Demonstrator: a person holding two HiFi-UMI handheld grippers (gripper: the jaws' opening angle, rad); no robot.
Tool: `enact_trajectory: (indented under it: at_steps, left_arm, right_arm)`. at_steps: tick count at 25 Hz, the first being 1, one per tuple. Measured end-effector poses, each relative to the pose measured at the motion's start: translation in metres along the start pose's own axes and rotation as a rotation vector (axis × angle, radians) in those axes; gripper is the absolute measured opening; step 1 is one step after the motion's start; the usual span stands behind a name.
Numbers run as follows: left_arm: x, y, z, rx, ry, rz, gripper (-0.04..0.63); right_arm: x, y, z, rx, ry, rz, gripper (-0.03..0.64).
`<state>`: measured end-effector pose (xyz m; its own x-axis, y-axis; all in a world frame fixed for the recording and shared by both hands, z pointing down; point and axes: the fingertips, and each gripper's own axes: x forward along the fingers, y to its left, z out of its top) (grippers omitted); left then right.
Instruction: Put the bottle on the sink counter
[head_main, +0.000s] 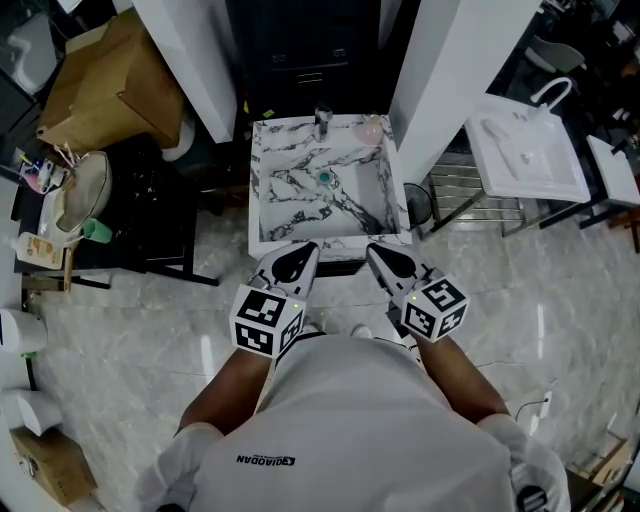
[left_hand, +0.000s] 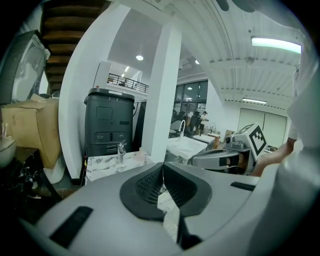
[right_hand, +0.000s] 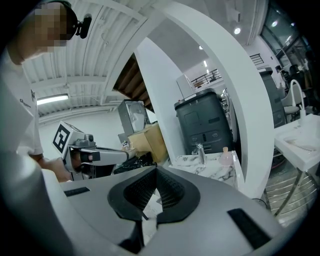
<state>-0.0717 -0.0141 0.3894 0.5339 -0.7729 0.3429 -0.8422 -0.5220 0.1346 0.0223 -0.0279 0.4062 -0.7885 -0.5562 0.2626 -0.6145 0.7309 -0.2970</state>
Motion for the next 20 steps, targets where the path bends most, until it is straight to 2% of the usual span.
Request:
enact_trajectory:
  at_steps: [4, 10, 20]
  left_arm:
    - [-0.0004, -0.0027, 0.0017, 0.021, 0.004, 0.011, 0.015]
    - [-0.0004, -0.0050, -0.0004, -0.009, 0.004, 0.004, 0.015]
    - [-0.0039, -0.0078, 0.0019, 0.017, -0.003, 0.013, 0.015]
  right_arm:
    - [-0.0036, 0.0007, 0.0014, -0.001, -0.001, 0.005, 0.040]
    - [-0.0045, 0.0016, -0.0001, 0.000, -0.002, 0.010, 0.039]
    - [-0.0057, 0.0026, 0.0004, 0.002, -0.011, 0.011, 0.038]
